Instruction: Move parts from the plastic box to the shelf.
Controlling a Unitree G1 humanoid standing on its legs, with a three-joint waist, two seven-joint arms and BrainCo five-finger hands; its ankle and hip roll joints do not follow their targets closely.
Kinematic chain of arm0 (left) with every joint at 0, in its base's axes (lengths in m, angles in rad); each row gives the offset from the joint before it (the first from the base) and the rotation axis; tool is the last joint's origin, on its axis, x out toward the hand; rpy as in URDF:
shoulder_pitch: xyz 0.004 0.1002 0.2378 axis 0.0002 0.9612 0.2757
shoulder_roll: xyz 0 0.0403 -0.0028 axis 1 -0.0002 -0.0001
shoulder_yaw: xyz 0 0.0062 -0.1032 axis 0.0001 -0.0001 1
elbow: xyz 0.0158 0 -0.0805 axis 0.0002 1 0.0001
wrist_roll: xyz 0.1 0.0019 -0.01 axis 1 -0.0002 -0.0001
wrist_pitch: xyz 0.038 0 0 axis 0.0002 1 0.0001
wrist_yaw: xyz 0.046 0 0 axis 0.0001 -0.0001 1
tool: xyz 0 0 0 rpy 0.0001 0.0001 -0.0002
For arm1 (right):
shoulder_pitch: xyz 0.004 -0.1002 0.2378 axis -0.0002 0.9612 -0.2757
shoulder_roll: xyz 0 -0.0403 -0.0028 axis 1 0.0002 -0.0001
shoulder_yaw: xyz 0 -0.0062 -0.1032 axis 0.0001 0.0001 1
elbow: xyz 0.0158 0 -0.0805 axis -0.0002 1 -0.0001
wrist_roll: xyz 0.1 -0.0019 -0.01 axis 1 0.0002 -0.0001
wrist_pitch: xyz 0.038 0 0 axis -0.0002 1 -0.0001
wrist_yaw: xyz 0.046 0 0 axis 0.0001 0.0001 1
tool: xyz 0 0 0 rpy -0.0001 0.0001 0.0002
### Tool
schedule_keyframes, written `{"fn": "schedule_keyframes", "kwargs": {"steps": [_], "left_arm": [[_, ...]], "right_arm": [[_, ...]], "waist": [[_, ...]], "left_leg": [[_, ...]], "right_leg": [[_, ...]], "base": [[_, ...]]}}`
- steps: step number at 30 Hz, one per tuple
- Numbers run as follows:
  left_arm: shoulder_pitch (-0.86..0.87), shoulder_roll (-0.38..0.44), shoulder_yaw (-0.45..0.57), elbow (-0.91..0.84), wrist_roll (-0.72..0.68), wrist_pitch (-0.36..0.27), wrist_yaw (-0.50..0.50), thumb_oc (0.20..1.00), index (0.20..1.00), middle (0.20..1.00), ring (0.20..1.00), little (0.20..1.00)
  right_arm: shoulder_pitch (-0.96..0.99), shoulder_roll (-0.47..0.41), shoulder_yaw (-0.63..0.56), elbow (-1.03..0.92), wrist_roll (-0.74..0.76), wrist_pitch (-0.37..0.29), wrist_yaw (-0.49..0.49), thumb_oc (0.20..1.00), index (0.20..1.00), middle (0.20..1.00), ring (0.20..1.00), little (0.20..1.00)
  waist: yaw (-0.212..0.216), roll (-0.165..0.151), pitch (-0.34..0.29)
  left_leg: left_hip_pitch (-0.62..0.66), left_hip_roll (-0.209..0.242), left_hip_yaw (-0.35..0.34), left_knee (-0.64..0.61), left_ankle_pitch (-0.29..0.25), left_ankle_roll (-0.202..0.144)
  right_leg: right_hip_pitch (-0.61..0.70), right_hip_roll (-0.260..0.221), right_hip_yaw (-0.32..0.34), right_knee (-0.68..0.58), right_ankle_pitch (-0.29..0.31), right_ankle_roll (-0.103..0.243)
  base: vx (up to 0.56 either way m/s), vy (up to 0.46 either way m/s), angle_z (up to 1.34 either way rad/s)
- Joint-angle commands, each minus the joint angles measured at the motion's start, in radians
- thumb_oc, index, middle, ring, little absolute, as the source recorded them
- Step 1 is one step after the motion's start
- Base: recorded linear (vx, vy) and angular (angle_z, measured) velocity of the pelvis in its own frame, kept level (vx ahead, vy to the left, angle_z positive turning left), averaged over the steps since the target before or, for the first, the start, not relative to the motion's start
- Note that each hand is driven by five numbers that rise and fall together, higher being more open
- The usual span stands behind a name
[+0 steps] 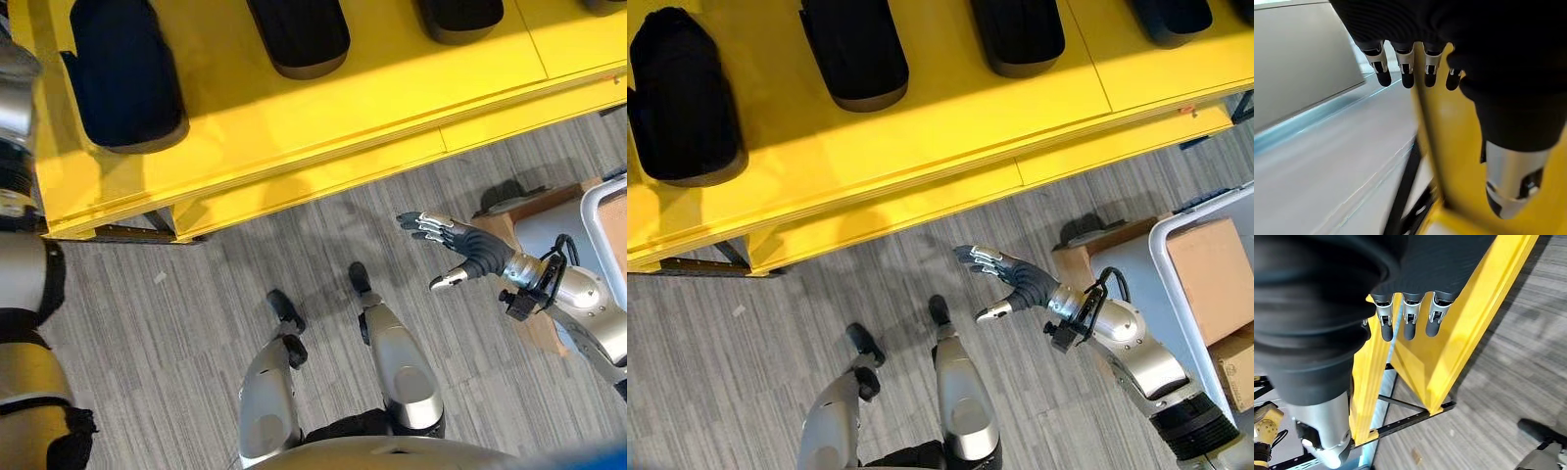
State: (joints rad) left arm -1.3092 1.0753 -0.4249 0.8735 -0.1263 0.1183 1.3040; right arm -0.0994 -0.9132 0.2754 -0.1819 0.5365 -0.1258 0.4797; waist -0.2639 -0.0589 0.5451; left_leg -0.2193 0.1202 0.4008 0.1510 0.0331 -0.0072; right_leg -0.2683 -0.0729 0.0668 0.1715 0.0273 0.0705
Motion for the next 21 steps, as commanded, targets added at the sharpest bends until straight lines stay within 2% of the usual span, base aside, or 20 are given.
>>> {"fn": "schedule_keyframes", "kwargs": {"steps": [1, 3, 7, 8, 9, 10, 13, 18, 21], "left_arm": [[0.217, -0.010, 0.113, -0.168, 0.127, -0.141, -0.085, 1.000, 1.000, 1.000, 1.000, 1.000], [0.300, -0.047, 0.162, -0.250, 0.179, -0.129, -0.093, 1.000, 1.000, 1.000, 1.000, 1.000], [0.306, -0.047, 0.168, -0.253, 0.180, -0.129, -0.093, 1.000, 1.000, 1.000, 1.000, 1.000], [0.370, -0.076, 0.186, -0.338, 0.195, -0.158, -0.129, 1.000, 1.000, 1.000, 1.000, 1.000], [0.776, -0.258, 0.324, -0.801, 0.312, -0.179, -0.305, 1.000, 1.000, 1.000, 1.000, 1.000], [0.878, -0.321, 0.349, -0.894, 0.289, -0.228, -0.409, 1.000, 1.000, 1.000, 1.000, 1.000], [1.092, -0.424, 0.386, -1.067, 0.353, -0.306, -0.493, 1.000, 1.000, 1.000, 1.000, 1.000], [1.311, -0.460, 0.478, -1.167, 0.321, -0.413, -0.622, 1.000, 1.000, 1.000, 1.000, 1.000], [1.394, -0.472, 0.508, -1.199, 0.301, -0.453, -0.650, 1.000, 1.000, 1.000, 1.000, 1.000]], "right_arm": [[0.067, 0.043, -0.088, -0.070, 0.034, -0.118, 0.037, 1.000, 1.000, 1.000, 1.000, 1.000], [0.074, 0.046, -0.082, -0.085, 0.023, -0.121, 0.034, 1.000, 1.000, 1.000, 1.000, 1.000], [0.073, 0.044, -0.080, -0.085, 0.024, -0.121, 0.034, 1.000, 1.000, 1.000, 1.000, 1.000], [0.086, 0.060, -0.085, -0.100, 0.012, -0.145, 0.038, 1.000, 1.000, 1.000, 1.000, 1.000], [0.083, 0.090, -0.084, -0.149, -0.028, -0.147, -0.054, 1.000, 1.000, 1.000, 1.000, 1.000], [0.078, 0.107, -0.082, -0.162, -0.058, -0.139, -0.104, 1.000, 1.000, 1.000, 1.000, 1.000], [0.077, 0.140, -0.098, -0.184, -0.115, -0.114, -0.192, 1.000, 1.000, 1.000, 1.000, 1.000], [0.065, 0.156, -0.123, -0.200, -0.163, -0.101, -0.241, 1.000, 1.000, 1.000, 1.000, 1.000], [0.058, 0.157, -0.122, -0.201, -0.173, -0.103, -0.244, 1.000, 1.000, 1.000, 1.000, 1.000]], "waist": [[0.037, -0.023, -0.086], [0.043, -0.022, -0.093], [0.041, -0.020, -0.094], [0.062, -0.026, -0.098], [0.142, -0.025, -0.133], [0.161, -0.018, -0.145], [0.211, -0.010, -0.160], [0.274, 0.006, -0.182], [0.301, 0.012, -0.191]], "left_leg": [[0.016, -0.047, -0.044, 0.128, -0.184, 0.025], [0.023, -0.049, -0.052, 0.119, -0.180, 0.023], [0.023, -0.049, -0.052, 0.119, -0.180, 0.023], [0.027, -0.051, -0.064, 0.113, -0.176, 0.023], [0.056, -0.054, -0.120, 0.072, -0.122, 0.017], [0.075, -0.043, -0.139, 0.042, -0.100, 0.003], [0.097, -0.027, -0.171, 0.018, -0.076, -0.016], [0.107, -0.012, -0.212, -0.005, -0.047, -0.032], [0.113, -0.002, -0.229, -0.023, -0.028, -0.042]], "right_leg": [[-0.005, -0.073, -0.101, -0.004, -0.002, 0.058], [0.005, -0.073, -0.111, 0.002, -0.014, 0.054], [0.005, -0.073, -0.111, 0.002, -0.014, 0.054], [0.016, -0.070, -0.125, 0.009, -0.026, 0.049], [0.081, -0.052, -0.202, 0.024, -0.058, 0.008], [0.112, -0.046, -0.227, 0.015, -0.070, 0.000], [0.162, -0.042, -0.273, -0.006, -0.082, -0.011], [0.202, -0.037, -0.329, -0.007, -0.100, -0.021], [0.219, -0.036, -0.353, -0.010, -0.104, -0.025]], "base": [[-0.03, -0.161, -0.01], [-0.01, -0.097, 0.02], [0.00, -0.028, 0.13], [-0.03, -0.533, 0.01], [0.00, -0.665, 0.02], [0.02, -0.668, 0.75], [0.04, -0.239, 0.76], [0.02, -0.128, 0.29], [0.00, -0.063, 0.17]]}}
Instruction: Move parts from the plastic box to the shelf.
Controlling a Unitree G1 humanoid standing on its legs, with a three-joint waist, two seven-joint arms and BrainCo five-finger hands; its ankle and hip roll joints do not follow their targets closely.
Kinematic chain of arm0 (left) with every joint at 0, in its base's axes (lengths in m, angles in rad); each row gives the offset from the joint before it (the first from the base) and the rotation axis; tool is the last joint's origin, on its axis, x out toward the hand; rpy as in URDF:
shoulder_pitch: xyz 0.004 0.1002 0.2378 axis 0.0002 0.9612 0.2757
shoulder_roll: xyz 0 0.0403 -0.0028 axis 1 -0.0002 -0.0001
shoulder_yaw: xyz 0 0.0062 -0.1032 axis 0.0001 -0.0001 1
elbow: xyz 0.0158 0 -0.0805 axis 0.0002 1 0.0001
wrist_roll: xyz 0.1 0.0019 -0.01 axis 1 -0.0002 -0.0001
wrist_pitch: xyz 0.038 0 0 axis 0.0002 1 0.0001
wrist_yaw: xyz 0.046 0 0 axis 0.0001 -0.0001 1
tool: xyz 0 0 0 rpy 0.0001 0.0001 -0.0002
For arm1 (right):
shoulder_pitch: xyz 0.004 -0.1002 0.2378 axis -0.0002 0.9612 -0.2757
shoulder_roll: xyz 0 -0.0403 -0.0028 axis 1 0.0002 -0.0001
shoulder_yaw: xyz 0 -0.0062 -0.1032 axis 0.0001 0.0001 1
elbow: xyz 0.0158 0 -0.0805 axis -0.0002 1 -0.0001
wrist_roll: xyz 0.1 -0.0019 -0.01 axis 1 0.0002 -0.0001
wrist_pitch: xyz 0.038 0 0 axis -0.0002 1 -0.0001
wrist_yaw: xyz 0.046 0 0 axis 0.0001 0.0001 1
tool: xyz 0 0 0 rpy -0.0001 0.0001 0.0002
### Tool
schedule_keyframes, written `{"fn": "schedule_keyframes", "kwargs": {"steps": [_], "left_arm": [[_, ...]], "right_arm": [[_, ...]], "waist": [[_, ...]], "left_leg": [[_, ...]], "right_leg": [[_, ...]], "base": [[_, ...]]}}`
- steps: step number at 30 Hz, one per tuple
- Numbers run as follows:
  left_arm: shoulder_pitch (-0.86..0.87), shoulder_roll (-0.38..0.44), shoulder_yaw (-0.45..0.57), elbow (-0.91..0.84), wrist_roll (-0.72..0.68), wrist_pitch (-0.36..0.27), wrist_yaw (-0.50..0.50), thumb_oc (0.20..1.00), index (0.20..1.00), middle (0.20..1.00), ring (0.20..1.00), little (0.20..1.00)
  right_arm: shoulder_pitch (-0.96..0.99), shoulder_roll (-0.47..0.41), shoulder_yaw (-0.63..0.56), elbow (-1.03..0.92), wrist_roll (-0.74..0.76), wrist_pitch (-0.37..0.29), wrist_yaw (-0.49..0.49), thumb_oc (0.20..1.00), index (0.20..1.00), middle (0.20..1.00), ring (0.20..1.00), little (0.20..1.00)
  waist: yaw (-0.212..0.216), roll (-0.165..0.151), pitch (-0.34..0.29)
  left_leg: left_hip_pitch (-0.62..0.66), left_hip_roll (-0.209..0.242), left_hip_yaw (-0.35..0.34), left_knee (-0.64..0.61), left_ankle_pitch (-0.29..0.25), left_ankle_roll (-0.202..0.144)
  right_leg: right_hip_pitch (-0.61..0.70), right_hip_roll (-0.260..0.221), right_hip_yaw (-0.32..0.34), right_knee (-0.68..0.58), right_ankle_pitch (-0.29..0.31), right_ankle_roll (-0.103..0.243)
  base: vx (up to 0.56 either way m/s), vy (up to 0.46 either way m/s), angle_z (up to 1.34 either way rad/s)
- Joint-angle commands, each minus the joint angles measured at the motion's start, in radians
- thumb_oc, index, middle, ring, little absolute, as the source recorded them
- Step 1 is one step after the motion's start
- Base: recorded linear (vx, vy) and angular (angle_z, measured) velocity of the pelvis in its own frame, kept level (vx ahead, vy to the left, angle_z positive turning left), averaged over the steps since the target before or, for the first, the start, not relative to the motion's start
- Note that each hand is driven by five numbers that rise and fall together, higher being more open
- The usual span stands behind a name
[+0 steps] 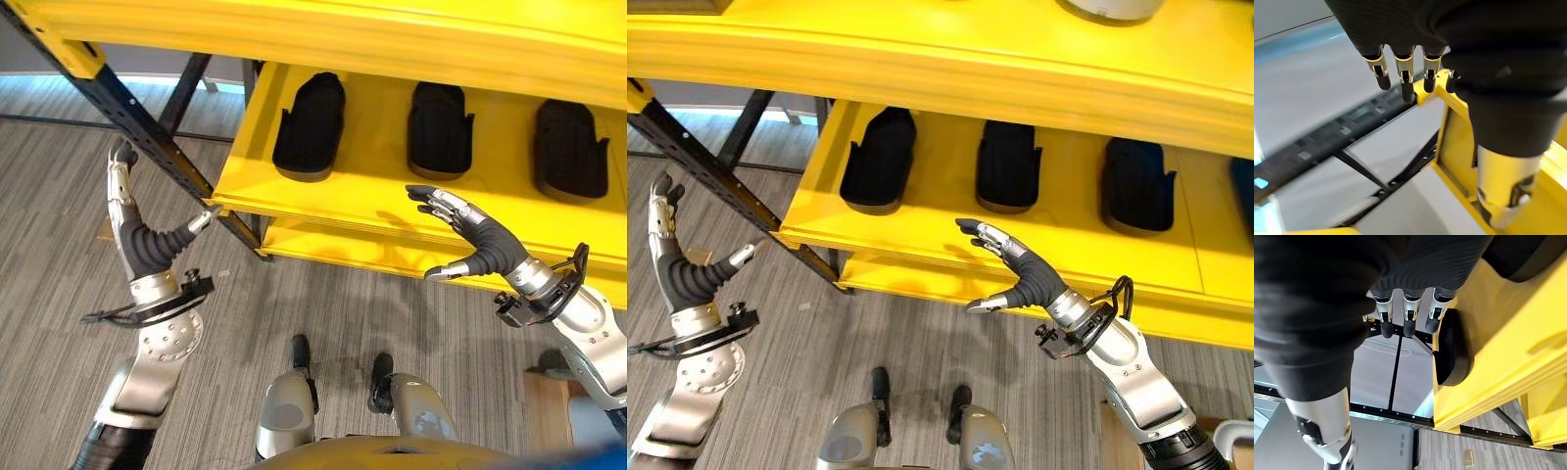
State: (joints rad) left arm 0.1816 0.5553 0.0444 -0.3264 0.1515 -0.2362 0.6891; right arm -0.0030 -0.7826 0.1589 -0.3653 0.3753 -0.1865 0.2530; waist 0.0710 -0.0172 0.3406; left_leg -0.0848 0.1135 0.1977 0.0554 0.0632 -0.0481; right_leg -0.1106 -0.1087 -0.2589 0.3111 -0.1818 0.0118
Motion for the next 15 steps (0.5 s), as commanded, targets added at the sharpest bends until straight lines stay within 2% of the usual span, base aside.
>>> {"fn": "schedule_keyframes", "kwargs": {"steps": [1, 7, 9, 10, 13, 15], "left_arm": [[-0.064, 0.044, 0.054, -0.012, -0.018, -0.111, -0.053, 1.000, 1.000, 1.000, 1.000, 1.000], [-0.021, 0.030, 0.061, -0.036, -0.075, -0.123, -0.136, 1.000, 1.000, 1.000, 1.000, 1.000], [-0.010, 0.033, 0.058, -0.029, -0.106, -0.099, -0.156, 1.000, 1.000, 1.000, 1.000, 1.000], [0.004, 0.036, 0.047, 0.000, -0.173, -0.043, -0.180, 1.000, 1.000, 1.000, 1.000, 1.000], [0.036, 0.037, 0.038, 0.035, -0.182, -0.004, -0.229, 1.000, 1.000, 1.000, 1.000, 1.000], [0.053, 0.035, 0.033, 0.050, -0.179, -0.001, -0.249, 1.000, 1.000, 1.000, 1.000, 1.000]], "right_arm": [[-0.043, 0.027, 0.002, -0.022, -0.017, -0.037, -0.020, 1.000, 1.000, 1.000, 1.000, 1.000], [-0.089, 0.027, 0.045, -0.018, -0.040, -0.021, -0.029, 1.000, 1.000, 1.000, 1.000, 1.000], [-0.109, 0.027, 0.068, -0.012, -0.051, -0.020, -0.030, 1.000, 1.000, 1.000, 1.000, 1.000], [-0.146, 0.024, 0.105, -0.007, -0.052, -0.012, -0.038, 1.000, 1.000, 1.000, 1.000, 1.000], [-0.198, 0.019, 0.144, -0.001, -0.056, 0.011, -0.033, 1.000, 1.000, 1.000, 1.000, 1.000], [-0.214, 0.014, 0.158, 0.000, -0.060, 0.022, -0.035, 1.000, 1.000, 1.000, 1.000, 1.000]], "waist": [[-0.020, -0.027, 0.008], [0.021, -0.031, 0.006], [0.034, -0.034, 0.008], [0.049, -0.040, 0.015], [0.072, -0.044, 0.027], [0.077, -0.040, 0.031]], "left_leg": [[-0.019, 0.010, -0.033, 0.061, -0.048, -0.007], [-0.015, 0.023, -0.054, 0.048, -0.032, -0.015], [-0.014, 0.026, -0.063, 0.047, -0.030, -0.018], [-0.014, 0.029, -0.076, 0.046, -0.026, -0.021], [-0.021, 0.039, -0.093, 0.039, -0.014, -0.027], [-0.020, 0.044, -0.095, 0.033, -0.007, -0.030]], "right_leg": [[0.070, -0.002, -0.043, -0.151, 0.102, 0.034], [0.088, -0.004, -0.076, -0.142, 0.094, 0.034], [0.090, -0.002, -0.082, -0.135, 0.091, 0.034], [0.092, 0.003, -0.082, -0.124, 0.086, 0.032], [0.092, 0.009, -0.090, -0.115, 0.081, 0.026], [0.092, 0.011, -0.094, -0.112, 0.079, 0.024]], "base": [[0.00, -0.043, 0.16], [-0.01, -0.068, 0.06], [0.01, -0.128, 0.14], [0.01, -0.183, 0.14], [0.00, -0.170, 0.07], [0.00, -0.083, 0.24]]}}
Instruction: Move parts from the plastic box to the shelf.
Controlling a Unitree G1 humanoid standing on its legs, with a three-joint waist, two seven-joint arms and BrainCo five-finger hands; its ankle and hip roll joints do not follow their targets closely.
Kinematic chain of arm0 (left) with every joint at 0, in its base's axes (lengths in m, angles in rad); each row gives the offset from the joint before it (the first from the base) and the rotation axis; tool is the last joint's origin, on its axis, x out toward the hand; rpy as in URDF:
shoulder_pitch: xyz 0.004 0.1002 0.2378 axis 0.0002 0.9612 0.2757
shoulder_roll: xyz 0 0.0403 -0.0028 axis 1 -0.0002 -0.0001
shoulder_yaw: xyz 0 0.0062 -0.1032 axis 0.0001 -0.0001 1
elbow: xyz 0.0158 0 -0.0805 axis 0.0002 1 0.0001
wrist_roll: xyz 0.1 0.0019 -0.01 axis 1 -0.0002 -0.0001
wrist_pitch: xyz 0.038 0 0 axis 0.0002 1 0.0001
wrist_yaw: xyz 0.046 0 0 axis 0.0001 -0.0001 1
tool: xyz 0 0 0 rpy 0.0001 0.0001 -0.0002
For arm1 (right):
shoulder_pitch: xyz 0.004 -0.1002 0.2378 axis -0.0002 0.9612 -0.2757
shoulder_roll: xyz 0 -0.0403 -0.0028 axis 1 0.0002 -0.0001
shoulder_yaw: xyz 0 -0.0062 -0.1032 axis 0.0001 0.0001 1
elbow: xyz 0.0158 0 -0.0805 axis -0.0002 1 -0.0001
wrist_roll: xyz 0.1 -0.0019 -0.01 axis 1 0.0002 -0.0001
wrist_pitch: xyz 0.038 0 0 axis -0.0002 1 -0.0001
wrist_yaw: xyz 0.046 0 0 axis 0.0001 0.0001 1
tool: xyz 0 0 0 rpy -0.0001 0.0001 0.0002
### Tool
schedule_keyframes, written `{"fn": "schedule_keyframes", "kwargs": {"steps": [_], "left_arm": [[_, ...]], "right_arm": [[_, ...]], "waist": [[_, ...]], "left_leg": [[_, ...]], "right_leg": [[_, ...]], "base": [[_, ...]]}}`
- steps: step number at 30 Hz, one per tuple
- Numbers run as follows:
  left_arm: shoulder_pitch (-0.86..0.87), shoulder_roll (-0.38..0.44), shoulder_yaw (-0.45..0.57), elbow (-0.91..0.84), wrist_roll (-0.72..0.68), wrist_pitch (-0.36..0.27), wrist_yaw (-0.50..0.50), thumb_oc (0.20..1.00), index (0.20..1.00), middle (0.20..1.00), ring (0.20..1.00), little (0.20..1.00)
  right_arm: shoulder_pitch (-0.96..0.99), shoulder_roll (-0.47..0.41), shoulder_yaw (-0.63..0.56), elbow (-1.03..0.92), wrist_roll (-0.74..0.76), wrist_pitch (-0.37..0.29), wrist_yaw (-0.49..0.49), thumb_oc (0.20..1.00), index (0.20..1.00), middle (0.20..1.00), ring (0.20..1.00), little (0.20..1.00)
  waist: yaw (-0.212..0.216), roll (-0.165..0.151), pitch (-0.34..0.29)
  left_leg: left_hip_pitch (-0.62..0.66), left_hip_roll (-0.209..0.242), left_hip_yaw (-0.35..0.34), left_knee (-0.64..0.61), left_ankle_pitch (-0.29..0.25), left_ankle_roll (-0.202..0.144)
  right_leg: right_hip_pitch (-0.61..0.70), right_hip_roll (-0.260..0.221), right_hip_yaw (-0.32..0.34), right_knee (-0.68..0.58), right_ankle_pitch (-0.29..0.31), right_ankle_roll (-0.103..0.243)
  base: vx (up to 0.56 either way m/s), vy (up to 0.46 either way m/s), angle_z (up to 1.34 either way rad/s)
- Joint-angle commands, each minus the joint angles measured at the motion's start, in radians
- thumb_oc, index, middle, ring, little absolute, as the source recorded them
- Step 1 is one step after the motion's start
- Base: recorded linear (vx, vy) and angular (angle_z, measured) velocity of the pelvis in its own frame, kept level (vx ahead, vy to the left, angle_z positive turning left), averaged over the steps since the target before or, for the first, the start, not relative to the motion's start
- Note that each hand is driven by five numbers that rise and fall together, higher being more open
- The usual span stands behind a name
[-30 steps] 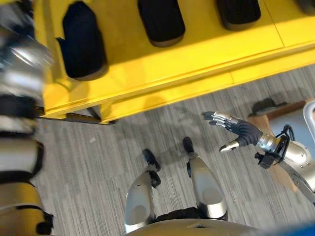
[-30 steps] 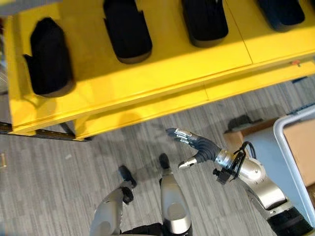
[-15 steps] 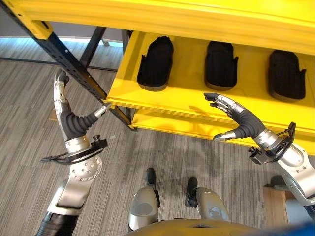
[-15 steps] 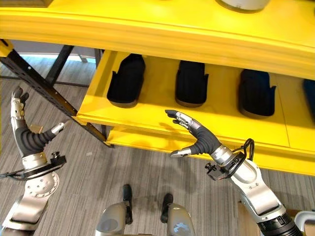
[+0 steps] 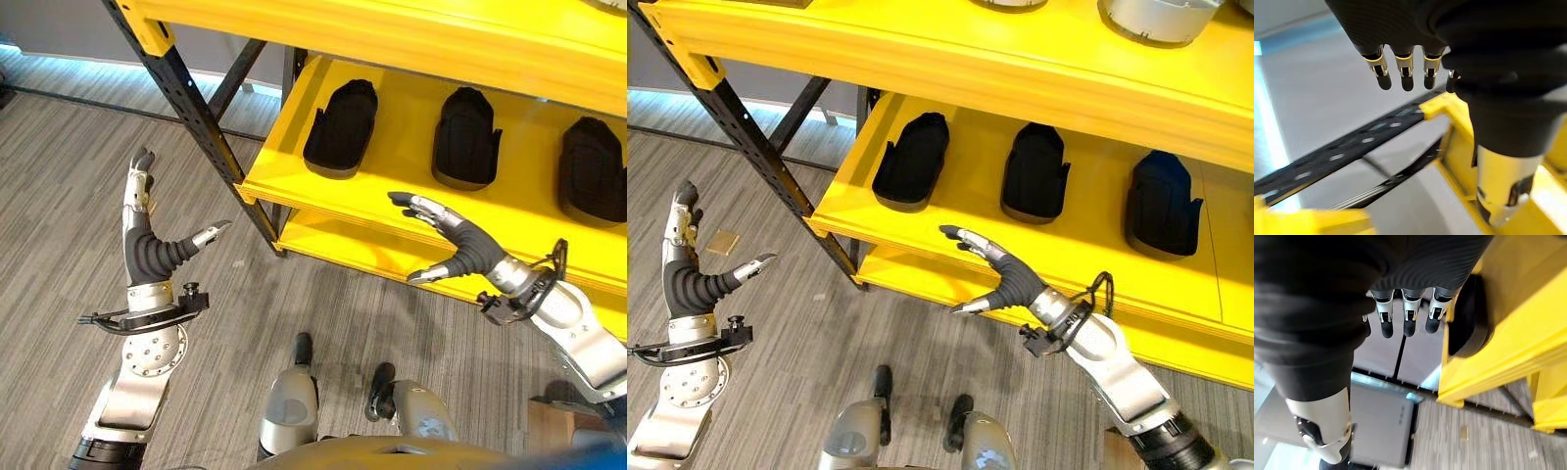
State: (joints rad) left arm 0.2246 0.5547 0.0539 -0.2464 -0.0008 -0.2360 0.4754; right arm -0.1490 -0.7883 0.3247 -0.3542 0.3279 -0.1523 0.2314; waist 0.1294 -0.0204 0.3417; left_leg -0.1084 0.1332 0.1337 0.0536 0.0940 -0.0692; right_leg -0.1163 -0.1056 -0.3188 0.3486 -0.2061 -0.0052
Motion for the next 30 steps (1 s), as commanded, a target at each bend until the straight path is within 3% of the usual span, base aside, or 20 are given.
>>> {"fn": "schedule_keyframes", "kwargs": {"steps": [1, 5, 9, 10, 11, 13, 14, 16, 20, 30], "left_arm": [[0.026, 0.032, 0.020, -0.020, -0.022, -0.016, -0.053, 1.000, 1.000, 1.000, 1.000, 1.000], [0.060, 0.024, -0.011, 0.012, -0.170, -0.087, -0.204, 1.000, 1.000, 1.000, 1.000, 1.000], [0.096, 0.004, -0.044, 0.029, -0.220, -0.135, -0.198, 1.000, 1.000, 1.000, 1.000, 1.000], [0.102, -0.007, -0.060, 0.041, -0.220, -0.162, -0.185, 1.000, 1.000, 1.000, 1.000, 1.000], [0.095, -0.008, -0.072, 0.054, -0.215, -0.176, -0.183, 1.000, 1.000, 1.000, 1.000, 1.000], [0.060, -0.001, -0.092, 0.078, -0.191, -0.181, -0.179, 1.000, 1.000, 1.000, 1.000, 1.000], [0.024, 0.014, -0.111, 0.089, -0.193, -0.159, -0.180, 1.000, 1.000, 1.000, 1.000, 1.000], [-0.015, 0.019, -0.137, 0.084, -0.207, -0.126, -0.180, 1.000, 1.000, 1.000, 1.000, 1.000], [-0.047, 0.015, -0.177, 0.084, -0.208, -0.093, -0.147, 1.000, 1.000, 1.000, 1.000, 1.000], [-0.105, 0.019, -0.202, 0.080, -0.191, -0.081, -0.097, 1.000, 1.000, 1.000, 1.000, 1.000]], "right_arm": [[-0.073, 0.016, 0.000, -0.009, -0.016, -0.012, -0.014, 1.000, 1.000, 1.000, 1.000, 1.000], [-0.083, -0.018, 0.005, -0.035, -0.084, -0.018, -0.009, 1.000, 1.000, 1.000, 1.000, 1.000], [-0.159, -0.059, 0.043, -0.043, -0.081, -0.021, 0.039, 1.000, 1.000, 1.000, 1.000, 1.000], [-0.226, -0.085, 0.075, -0.051, -0.053, 0.004, 0.059, 1.000, 1.000, 1.000, 1.000, 1.000], [-0.262, -0.093, 0.091, -0.055, -0.064, 0.017, 0.057, 1.000, 1.000, 1.000, 1.000, 1.000], [-0.312, -0.109, 0.112, -0.058, -0.050, 0.052, 0.053, 1.000, 1.000, 1.000, 1.000, 1.000], [-0.318, -0.103, 0.120, -0.072, -0.043, 0.106, 0.054, 1.000, 1.000, 1.000, 1.000, 1.000], [-0.323, -0.099, 0.136, -0.079, -0.090, 0.123, 0.047, 1.000, 1.000, 1.000, 1.000, 1.000], [-0.336, -0.101, 0.153, -0.079, -0.133, 0.121, 0.015, 1.000, 1.000, 1.000, 1.000, 1.000], [-0.482, -0.107, 0.174, -0.012, -0.299, 0.145, -0.082, 1.000, 1.000, 1.000, 1.000, 1.000]], "waist": [[0.021, -0.032, 0.032], [-0.001, 0.000, 0.039], [-0.001, 0.004, 0.032], [0.000, 0.005, 0.019], [-0.003, 0.006, 0.011], [-0.017, 0.012, 0.004], [-0.033, 0.008, -0.003], [-0.046, -0.007, -0.010], [-0.051, -0.024, -0.013], [-0.032, -0.039, 0.059]], "left_leg": [[0.005, 0.030, -0.028, 0.030, -0.032, -0.010], [0.010, 0.091, 0.059, 0.053, -0.018, -0.036], [0.026, 0.127, -0.019, 0.050, 0.052, -0.040], [0.035, 0.153, -0.069, 0.030, 0.096, -0.048], [0.035, 0.156, -0.083, 0.027, 0.094, -0.047], [0.042, 0.135, -0.058, 0.016, 0.027, -0.038], [0.052, 0.114, -0.038, 0.013, -0.011, -0.029], [0.075, 0.090, -0.007, 0.000, -0.032, -0.017], [0.095, 0.069, 0.026, -0.021, -0.047, -0.011], [0.044, 0.054, 0.066, 0.031, -0.097, 0.000]], "right_leg": [[0.099, 0.008, -0.039, -0.149, 0.101, 0.039], [0.093, -0.031, -0.074, -0.129, 0.091, 0.050], [0.060, -0.042, -0.025, -0.121, 0.110, 0.042], [0.042, -0.046, 0.011, -0.117, 0.111, 0.042], [0.032, -0.050, 0.028, -0.116, 0.110, 0.044], [0.027, -0.072, 0.037, -0.115, 0.120, 0.064], [0.034, -0.081, 0.057, -0.132, 0.147, 0.086], [0.049, -0.095, 0.072, -0.194, 0.209, 0.123], [0.050, -0.115, 0.087, -0.259, 0.267, 0.161], [0.021, -0.133, 0.111, -0.304, 0.300, 0.188]], "base": [[-0.01, -0.076, 0.22], [-0.05, 0.024, 0.29], [-0.04, 0.337, 0.27], [0.02, 0.533, -0.26], [0.02, 0.668, -0.50], [0.04, 0.508, -0.61], [0.06, 0.397, -0.23], [0.08, 0.339, 0.03], [0.03, 0.122, -0.13], [-0.06, -0.008, -0.07]]}}
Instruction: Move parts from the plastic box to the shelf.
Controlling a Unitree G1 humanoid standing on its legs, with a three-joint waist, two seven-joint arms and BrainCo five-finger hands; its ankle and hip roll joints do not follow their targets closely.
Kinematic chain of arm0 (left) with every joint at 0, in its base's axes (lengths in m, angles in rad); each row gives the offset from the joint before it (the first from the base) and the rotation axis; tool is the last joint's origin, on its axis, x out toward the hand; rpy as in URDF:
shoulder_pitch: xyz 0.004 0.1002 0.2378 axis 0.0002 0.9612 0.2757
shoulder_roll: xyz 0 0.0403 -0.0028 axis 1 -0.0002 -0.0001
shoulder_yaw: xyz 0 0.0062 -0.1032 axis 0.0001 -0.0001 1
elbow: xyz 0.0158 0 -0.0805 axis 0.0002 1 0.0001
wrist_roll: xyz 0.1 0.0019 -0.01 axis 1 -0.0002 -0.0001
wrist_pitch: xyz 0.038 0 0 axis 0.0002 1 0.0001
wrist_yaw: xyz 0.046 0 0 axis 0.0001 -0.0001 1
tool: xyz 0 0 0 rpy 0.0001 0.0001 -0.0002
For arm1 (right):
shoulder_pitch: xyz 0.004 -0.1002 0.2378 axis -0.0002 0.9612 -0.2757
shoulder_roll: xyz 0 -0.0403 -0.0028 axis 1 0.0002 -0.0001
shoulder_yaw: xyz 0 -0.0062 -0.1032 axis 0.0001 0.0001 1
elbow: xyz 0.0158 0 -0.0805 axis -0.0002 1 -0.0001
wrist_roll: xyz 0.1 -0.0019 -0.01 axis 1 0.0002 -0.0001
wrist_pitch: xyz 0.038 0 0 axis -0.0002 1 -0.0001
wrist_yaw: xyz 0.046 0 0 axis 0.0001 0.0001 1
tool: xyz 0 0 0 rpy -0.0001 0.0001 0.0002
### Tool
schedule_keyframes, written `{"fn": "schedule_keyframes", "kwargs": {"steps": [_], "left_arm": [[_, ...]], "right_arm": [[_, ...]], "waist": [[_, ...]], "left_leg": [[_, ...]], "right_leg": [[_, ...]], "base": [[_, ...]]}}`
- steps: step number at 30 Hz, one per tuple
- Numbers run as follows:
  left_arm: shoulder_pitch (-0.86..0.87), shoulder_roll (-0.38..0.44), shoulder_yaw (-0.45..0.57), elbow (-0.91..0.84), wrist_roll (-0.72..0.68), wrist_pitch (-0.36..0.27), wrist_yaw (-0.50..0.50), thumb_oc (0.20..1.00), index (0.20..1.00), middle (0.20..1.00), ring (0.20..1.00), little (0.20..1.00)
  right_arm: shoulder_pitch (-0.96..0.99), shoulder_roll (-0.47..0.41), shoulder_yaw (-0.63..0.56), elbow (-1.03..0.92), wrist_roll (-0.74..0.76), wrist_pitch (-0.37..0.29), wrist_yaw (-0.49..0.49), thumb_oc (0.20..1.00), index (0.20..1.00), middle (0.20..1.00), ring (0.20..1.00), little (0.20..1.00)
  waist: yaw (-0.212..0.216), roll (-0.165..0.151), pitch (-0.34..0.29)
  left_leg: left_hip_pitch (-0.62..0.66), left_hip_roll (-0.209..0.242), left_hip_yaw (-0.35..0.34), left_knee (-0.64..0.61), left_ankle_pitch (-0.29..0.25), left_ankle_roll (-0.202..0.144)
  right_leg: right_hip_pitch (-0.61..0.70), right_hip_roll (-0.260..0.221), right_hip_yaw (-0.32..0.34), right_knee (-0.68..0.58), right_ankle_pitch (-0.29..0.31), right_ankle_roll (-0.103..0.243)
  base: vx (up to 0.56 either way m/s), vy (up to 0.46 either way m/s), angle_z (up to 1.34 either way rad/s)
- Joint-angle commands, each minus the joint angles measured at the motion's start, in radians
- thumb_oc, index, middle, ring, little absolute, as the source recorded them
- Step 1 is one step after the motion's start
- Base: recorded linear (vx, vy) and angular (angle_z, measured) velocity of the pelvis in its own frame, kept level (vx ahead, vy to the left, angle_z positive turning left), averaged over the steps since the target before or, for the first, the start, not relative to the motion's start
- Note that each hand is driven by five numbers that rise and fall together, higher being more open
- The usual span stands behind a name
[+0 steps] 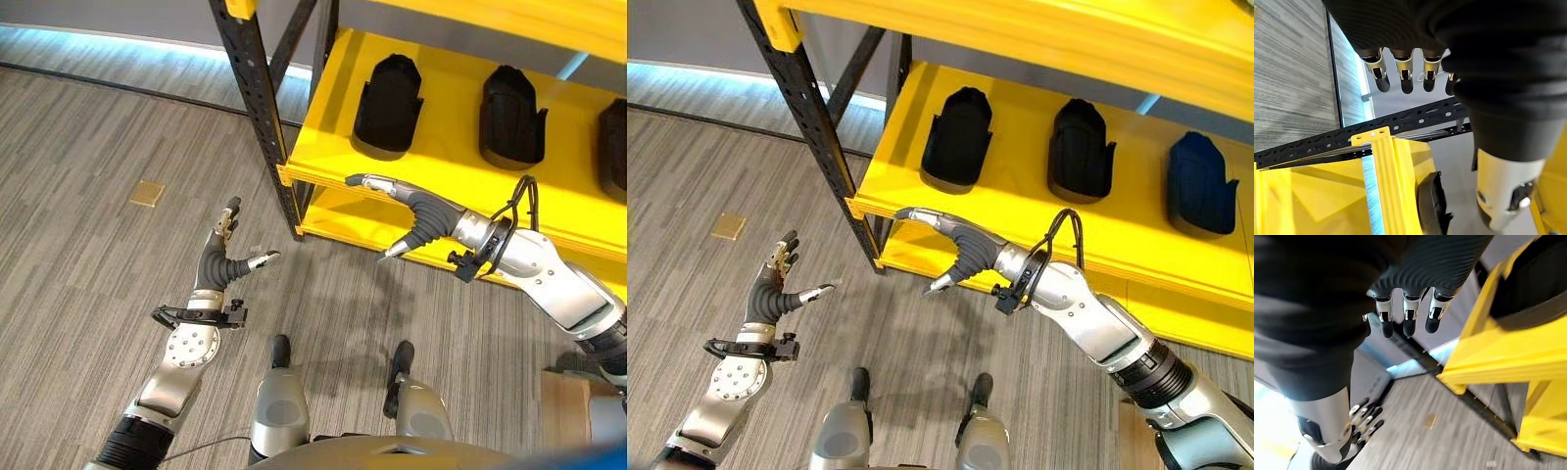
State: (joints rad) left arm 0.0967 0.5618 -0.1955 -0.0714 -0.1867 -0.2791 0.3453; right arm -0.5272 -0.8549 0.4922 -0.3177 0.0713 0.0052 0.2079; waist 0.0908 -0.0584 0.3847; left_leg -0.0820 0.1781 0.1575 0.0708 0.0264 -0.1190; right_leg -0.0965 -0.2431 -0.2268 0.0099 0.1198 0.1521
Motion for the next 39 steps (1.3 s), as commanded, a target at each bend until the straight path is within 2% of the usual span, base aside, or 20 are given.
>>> {"fn": "schedule_keyframes", "kwargs": {"steps": [1, 7, 9, 12, 15, 29, 35, 39], "left_arm": [[0.021, 0.012, 0.049, -0.097, -0.008, -0.037, 0.034, 1.000, 1.000, 1.000, 1.000, 1.000], [0.010, 0.007, 0.059, -0.111, -0.038, -0.030, 0.023, 1.000, 1.000, 1.000, 1.000, 1.000], [0.006, 0.005, 0.063, -0.113, -0.081, -0.008, -0.016, 1.000, 1.000, 1.000, 1.000, 1.000], [0.005, 0.001, 0.061, -0.117, -0.101, -0.017, -0.061, 1.000, 1.000, 1.000, 1.000, 1.000], [-0.009, 0.004, 0.041, -0.140, -0.111, 0.004, -0.098, 1.000, 1.000, 1.000, 1.000, 1.000], [-0.046, 0.002, 0.019, -0.142, -0.128, 0.015, -0.099, 1.000, 1.000, 1.000, 1.000, 1.000], [-0.053, 0.001, 0.026, -0.148, -0.138, 0.023, -0.109, 1.000, 1.000, 1.000, 1.000, 1.000], [-0.057, -0.001, 0.025, -0.156, -0.135, 0.034, -0.105, 1.000, 1.000, 1.000, 1.000, 1.000]], "right_arm": [[-0.113, -0.048, 0.004, -0.042, -0.059, -0.005, -0.066, 1.000, 1.000, 1.000, 1.000, 1.000], [-0.176, -0.104, -0.001, -0.003, -0.038, 0.031, -0.072, 1.000, 1.000, 1.000, 1.000, 1.000], [-0.190, -0.123, 0.000, 0.007, -0.024, 0.024, -0.069, 1.000, 1.000, 1.000, 1.000, 1.000], [-0.206, -0.145, -0.003, 0.008, -0.024, 0.023, -0.050, 1.000, 1.000, 1.000, 1.000, 1.000], [-0.254, -0.181, 0.018, 0.002, -0.026, 0.031, -0.018, 1.000, 1.000, 1.000, 1.000, 1.000], [-0.414, -0.173, 0.117, 0.022, 0.048, 0.107, 0.035, 1.000, 1.000, 1.000, 1.000, 1.000], [-0.432, -0.136, 0.135, 0.009, 0.057, 0.141, 0.033, 1.000, 1.000, 1.000, 1.000, 1.000], [-0.446, -0.097, 0.151, 0.016, 0.046, 0.189, 0.036, 1.000, 1.000, 1.000, 1.000, 1.000]], "waist": [[0.008, -0.003, 0.020], [0.010, 0.002, 0.045], [0.009, 0.004, 0.051], [0.007, 0.007, 0.058], [0.003, 0.020, 0.067], [0.010, 0.049, 0.101], [0.013, 0.059, 0.109], [0.020, 0.068, 0.116]], "left_leg": [[0.014, 0.008, 0.043, 0.014, -0.029, 0.050], [-0.002, 0.012, 0.046, 0.018, -0.021, 0.043], [-0.004, 0.012, 0.046, 0.014, -0.017, 0.041], [-0.011, 0.013, 0.049, 0.008, -0.011, 0.038], [-0.016, 0.012, 0.053, -0.004, -0.001, 0.034], [-0.039, 0.004, 0.051, -0.014, 0.011, 0.030], [-0.037, 0.000, 0.052, -0.014, 0.010, 0.029], [-0.039, -0.003, 0.047, -0.011, 0.008, 0.030]], "right_leg": [[-0.002, 0.006, 0.020, 0.036, -0.028, 0.030], [-0.016, 0.016, 0.024, 0.048, -0.039, 0.019], [-0.022, 0.019, 0.025, 0.051, -0.042, 0.017], [-0.033, 0.023, 0.028, 0.053, -0.046, 0.014], [-0.049, 0.025, 0.029, 0.059, -0.051, 0.009], [-0.087, 0.022, 0.022, 0.079, -0.064, 0.000], [-0.089, 0.018, 0.018, 0.090, -0.072, 0.000], [-0.093, 0.015, 0.011, 0.100, -0.077, -0.002]], "base": [[-0.04, -0.063, -0.04], [-0.02, -0.047, -0.05], [-0.01, -0.042, -0.12], [-0.03, -0.046, -0.11], [-0.04, -0.029, -0.04], [-0.01, -0.005, -0.05], [0.00, 0.000, 0.00], [0.00, 0.000, 0.00]]}}
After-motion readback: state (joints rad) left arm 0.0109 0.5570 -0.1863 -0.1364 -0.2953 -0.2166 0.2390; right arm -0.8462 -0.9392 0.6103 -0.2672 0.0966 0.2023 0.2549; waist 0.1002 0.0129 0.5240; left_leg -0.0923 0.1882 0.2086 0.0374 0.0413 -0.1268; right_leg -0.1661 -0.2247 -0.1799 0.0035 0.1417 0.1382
